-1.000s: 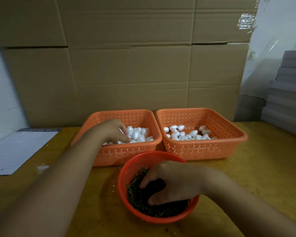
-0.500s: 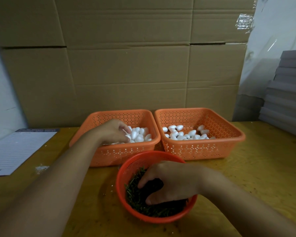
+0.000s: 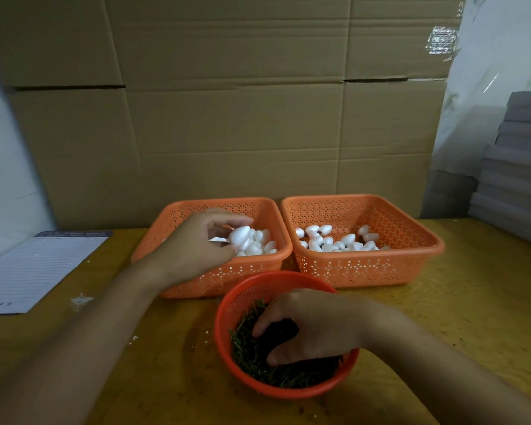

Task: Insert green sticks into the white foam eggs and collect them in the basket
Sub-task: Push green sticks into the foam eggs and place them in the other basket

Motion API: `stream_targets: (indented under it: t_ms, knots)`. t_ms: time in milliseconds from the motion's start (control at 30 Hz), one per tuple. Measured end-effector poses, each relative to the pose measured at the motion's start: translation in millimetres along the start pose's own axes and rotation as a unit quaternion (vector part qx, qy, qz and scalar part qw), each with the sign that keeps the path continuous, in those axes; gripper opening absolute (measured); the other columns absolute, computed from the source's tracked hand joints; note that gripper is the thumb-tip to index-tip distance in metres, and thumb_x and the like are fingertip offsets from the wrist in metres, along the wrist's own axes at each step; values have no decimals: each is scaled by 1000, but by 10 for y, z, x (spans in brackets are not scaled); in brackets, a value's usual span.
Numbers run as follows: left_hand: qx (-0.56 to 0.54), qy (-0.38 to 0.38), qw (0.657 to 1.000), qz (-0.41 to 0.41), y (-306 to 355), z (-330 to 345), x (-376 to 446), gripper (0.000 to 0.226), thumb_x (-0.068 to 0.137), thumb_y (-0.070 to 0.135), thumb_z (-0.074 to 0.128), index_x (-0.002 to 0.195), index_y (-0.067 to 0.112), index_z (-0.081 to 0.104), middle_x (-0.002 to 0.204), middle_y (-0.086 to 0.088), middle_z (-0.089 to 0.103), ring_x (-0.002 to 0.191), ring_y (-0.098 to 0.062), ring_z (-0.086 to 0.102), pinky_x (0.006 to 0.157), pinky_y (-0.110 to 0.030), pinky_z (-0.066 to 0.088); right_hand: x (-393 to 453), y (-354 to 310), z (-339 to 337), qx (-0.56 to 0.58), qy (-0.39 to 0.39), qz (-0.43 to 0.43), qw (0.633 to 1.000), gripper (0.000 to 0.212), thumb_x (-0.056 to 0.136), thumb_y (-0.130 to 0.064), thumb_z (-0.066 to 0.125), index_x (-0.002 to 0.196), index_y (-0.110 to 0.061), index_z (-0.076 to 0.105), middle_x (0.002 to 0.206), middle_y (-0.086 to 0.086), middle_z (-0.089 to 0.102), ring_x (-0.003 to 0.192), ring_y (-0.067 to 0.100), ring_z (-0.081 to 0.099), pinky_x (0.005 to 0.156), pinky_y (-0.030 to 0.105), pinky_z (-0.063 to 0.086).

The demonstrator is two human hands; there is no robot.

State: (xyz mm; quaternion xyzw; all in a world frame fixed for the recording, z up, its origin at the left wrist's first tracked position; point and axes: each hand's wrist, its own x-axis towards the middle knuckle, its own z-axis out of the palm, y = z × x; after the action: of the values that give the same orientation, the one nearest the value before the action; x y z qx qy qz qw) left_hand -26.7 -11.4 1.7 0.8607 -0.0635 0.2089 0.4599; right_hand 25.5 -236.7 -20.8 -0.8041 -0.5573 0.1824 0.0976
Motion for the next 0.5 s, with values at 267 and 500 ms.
stream_targets:
  t_ms: [267,500]
  knots:
    - [-88,-1,996,28,0,111,-239,34,84,-15,69,98,15,68,109,5,70,109,-16,69,85,-25,57,4,-2,3,1,2,-2,1000,46,90,-45,68,133,-37,58,136,-16,55,122,7,51,105,36,44]
    - [-86,10,995,50,-3,109,-231,37,78,-23,68,92,11,69,101,7,70,107,-16,69,85,-22,55,1,-5,8,-1,5,-1,1000,46,89,-45,69,134,-36,59,135,-15,56,121,7,51,104,34,44]
